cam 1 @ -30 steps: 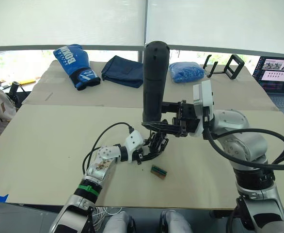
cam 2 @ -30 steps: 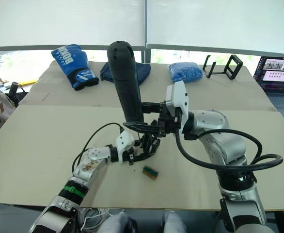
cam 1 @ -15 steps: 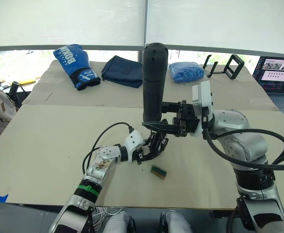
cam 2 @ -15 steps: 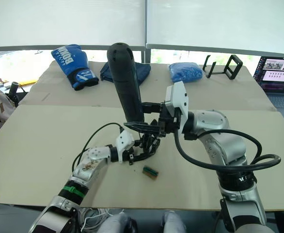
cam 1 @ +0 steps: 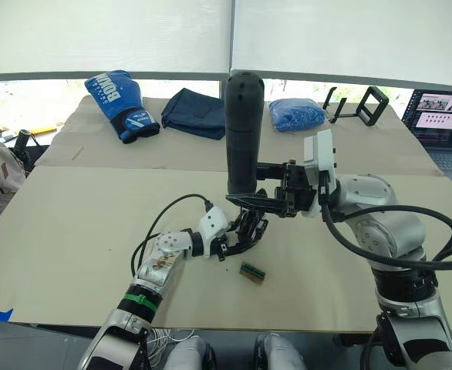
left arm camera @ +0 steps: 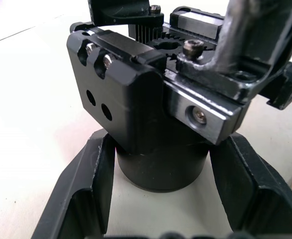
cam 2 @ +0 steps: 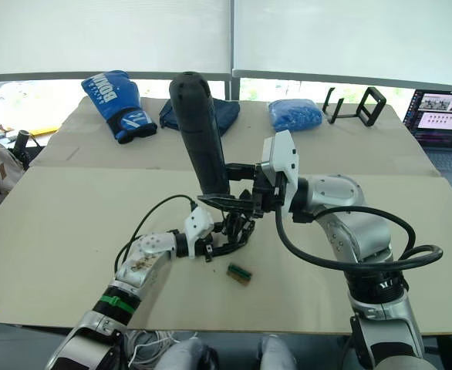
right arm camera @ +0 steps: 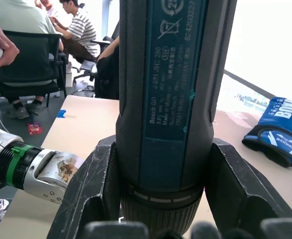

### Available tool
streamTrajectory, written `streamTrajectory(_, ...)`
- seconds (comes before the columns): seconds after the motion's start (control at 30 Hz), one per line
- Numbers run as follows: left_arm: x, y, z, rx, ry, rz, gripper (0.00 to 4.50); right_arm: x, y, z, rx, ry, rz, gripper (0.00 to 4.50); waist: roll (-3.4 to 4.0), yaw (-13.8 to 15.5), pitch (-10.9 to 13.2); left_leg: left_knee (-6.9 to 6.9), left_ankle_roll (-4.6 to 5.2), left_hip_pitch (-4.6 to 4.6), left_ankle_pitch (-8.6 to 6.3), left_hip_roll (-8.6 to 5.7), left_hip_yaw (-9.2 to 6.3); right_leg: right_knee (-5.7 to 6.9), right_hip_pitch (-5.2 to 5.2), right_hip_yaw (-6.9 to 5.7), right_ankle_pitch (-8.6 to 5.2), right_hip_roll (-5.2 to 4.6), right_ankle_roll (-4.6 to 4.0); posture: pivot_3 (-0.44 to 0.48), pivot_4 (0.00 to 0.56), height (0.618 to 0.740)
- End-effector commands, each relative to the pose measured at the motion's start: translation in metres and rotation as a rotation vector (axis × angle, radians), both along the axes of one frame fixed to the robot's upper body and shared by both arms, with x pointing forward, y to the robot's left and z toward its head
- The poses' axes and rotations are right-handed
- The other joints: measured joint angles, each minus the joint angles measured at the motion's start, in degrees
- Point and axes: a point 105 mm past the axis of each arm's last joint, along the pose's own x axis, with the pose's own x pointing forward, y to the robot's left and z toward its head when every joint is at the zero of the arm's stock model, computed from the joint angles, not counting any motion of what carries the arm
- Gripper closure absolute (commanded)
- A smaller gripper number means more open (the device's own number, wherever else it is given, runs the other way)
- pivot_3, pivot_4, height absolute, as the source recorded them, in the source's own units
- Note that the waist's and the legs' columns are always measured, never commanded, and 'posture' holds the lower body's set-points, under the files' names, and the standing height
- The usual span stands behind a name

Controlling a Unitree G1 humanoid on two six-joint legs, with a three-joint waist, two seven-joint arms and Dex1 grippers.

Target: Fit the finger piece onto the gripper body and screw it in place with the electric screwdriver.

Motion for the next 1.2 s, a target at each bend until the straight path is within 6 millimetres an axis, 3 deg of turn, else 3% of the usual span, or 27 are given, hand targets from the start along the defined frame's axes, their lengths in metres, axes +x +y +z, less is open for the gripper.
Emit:
streamTrajectory(0.03,-0.0108,-0.0032,-0.0221,0.056,0.079,-0.029,2.24,-0.0150,0.0014,0.0179,0.053,-0.047,0.058,2.56,0.00,0.0,0.0,0.00,0.00,0.00,0.00,0.00,0.00,0.00,0.00,0.00,0.00,0.00,0.00,0.000,0.150,0.740)
streamTrajectory(1.2,-0.0136,-0.0044,-0.0239,0.067,0.088,-0.045,2.24,-0.0091,-0.0024,0.0236,0.049,-0.057,0.013,2.56,0.00,-0.1,0.0,-0.01,0.00,0.00,0.00,0.01,-0.01,-0.01,-0.01,0.00,0.00,-0.01,0.00,0.000,0.150,0.740)
